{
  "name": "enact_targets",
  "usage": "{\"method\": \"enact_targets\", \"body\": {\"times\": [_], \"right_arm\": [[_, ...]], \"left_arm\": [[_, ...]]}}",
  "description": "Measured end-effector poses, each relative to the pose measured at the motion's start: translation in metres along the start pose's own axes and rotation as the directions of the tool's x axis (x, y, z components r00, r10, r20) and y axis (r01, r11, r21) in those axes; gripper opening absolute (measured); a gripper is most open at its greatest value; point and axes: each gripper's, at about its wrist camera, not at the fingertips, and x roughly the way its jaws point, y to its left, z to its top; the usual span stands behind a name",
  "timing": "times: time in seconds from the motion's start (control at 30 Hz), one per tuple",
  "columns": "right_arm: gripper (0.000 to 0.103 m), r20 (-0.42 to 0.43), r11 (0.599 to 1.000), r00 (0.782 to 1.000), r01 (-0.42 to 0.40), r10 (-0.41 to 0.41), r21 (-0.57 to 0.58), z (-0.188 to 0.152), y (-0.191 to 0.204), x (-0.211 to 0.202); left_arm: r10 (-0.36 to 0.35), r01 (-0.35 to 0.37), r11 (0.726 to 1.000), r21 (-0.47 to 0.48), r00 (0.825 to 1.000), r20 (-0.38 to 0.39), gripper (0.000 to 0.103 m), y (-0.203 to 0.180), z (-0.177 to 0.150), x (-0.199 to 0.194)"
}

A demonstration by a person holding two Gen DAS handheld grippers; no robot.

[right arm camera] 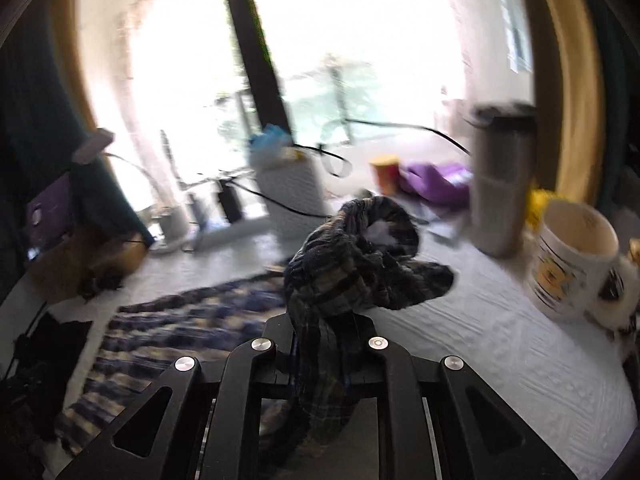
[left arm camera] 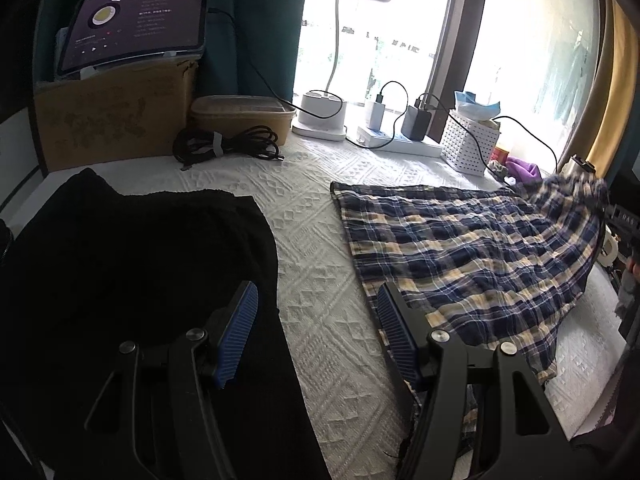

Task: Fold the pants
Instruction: 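Grasp the folded plaid pants with the right gripper and lift them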

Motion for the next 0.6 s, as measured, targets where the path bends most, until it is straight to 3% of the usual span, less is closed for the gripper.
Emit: {"method": "enact_targets", "body": {"times": [0.27, 0.6], "right_arm": [[0.015, -0.018, 0.982, 0.988, -0.156, 0.155, -0.108, 0.003, 0.079, 0.006], [0.015, -0.152, 0.91, 0.934, -0.351, 0.323, -0.22, -0.026, 0.181, 0.034]], "left_arm": [[0.004, -0.004, 1.0, -0.013, 1.0, 0.005, 0.062, 0.01, -0.001, -0.006], [0.019, -0.019, 0.999, -0.044, 1.0, 0.004, 0.062, 0.025, -0.005, -0.01]]}}
